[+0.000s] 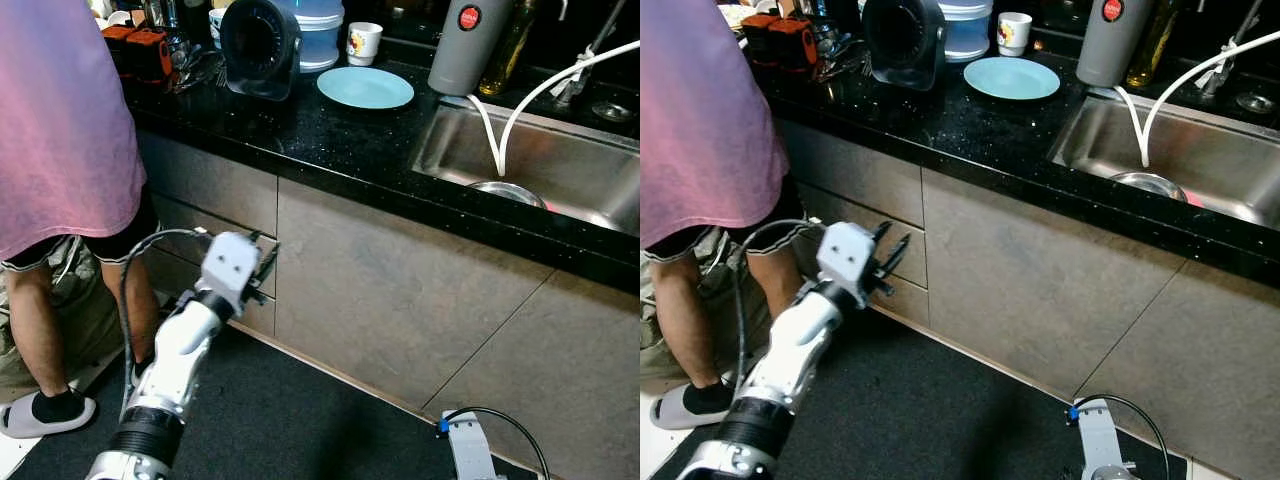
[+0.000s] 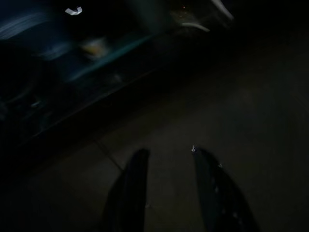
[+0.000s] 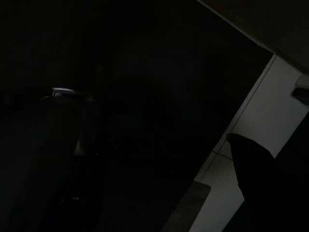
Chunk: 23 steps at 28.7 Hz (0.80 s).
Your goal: Kitchen organization
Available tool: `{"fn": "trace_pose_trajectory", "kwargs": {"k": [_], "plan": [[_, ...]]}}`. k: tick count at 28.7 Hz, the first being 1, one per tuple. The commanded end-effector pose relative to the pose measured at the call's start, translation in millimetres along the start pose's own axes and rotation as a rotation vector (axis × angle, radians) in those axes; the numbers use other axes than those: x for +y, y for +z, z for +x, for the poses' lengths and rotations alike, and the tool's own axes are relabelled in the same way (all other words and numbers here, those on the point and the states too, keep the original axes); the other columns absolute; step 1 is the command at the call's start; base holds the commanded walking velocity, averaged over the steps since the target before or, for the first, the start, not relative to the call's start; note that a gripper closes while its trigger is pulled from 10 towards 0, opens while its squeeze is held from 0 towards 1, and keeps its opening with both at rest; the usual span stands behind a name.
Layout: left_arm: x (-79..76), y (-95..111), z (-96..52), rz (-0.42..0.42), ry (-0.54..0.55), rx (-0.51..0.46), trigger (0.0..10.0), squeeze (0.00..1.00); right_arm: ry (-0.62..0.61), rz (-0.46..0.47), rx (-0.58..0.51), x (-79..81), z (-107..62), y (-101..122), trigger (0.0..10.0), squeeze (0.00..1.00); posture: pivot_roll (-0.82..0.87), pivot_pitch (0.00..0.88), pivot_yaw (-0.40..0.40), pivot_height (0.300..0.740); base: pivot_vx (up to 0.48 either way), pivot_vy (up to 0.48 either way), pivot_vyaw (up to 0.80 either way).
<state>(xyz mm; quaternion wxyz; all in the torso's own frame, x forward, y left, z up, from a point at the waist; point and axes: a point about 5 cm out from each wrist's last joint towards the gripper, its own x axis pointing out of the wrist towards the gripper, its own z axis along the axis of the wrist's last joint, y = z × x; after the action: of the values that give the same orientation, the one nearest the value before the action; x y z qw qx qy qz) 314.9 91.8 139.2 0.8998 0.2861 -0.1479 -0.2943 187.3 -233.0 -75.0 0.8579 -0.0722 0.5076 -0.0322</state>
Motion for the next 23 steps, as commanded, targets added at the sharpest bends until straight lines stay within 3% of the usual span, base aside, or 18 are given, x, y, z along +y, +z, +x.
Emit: {"fn": "trace_pose_trajectory", "kwargs": {"k": [1,2,4,5,6,8,14,23], "plan": [[-28.3,3,6.2,0.229,-0.14,0.029,10.0,0.0,-0.004,-0.002,0.015,-1.6,-0.4,-6,10.0,0.0,0.06,0.103,-0.032,0.74,0.0,0.0,0.0],[-33.1,4,7.1,0.282,-0.161,0.024,10.0,0.0,-0.004,-0.003,0.015,-1.6,-0.4,-6,10.0,0.0,0.06,0.103,-0.032,0.74,0.0,0.0,0.0],[-25.9,7,7.1,0.342,-0.104,-0.002,10.0,0.0,-0.003,-0.003,0.015,-1.4,-0.4,-6,10.0,0.0,0.05,0.105,-0.032,0.74,0.0,0.0,0.0],[-23.3,10,8.1,0.291,-0.073,-0.012,10.0,0.0,-0.002,-0.006,0.015,-1.2,-0.4,-6,10.0,0.0,0.05,0.105,-0.032,0.74,0.0,0.0,0.0],[-23.3,10,8.1,0.291,-0.073,-0.012,10.0,0.0,-0.002,-0.006,0.015,-1.2,-0.4,-6,10.0,0.0,0.05,0.105,-0.032,0.74,0.0,0.0,0.0],[-38.0,12,11.9,0.191,-0.204,-0.026,10.0,0.0,-0.001,-0.009,0.016,-1.0,-0.4,-6,10.0,0.0,0.07,0.107,-0.045,0.74,0.0,0.0,0.0],[-44.2,3,17.2,0.255,-0.241,0.09,10.0,0.0,0.004,-0.025,0.018,0.1,-0.3,-6,10.0,0.0,0.06,0.107,-0.044,0.74,0.0,0.0,0.0],[-43.9,4,15.4,0.274,-0.241,0.077,10.0,0.0,0.009,-0.039,0.014,0.1,-0.3,-5,10.0,0.0,0.05,0.107,-0.045,0.74,0.0,0.0,0.0]]}}
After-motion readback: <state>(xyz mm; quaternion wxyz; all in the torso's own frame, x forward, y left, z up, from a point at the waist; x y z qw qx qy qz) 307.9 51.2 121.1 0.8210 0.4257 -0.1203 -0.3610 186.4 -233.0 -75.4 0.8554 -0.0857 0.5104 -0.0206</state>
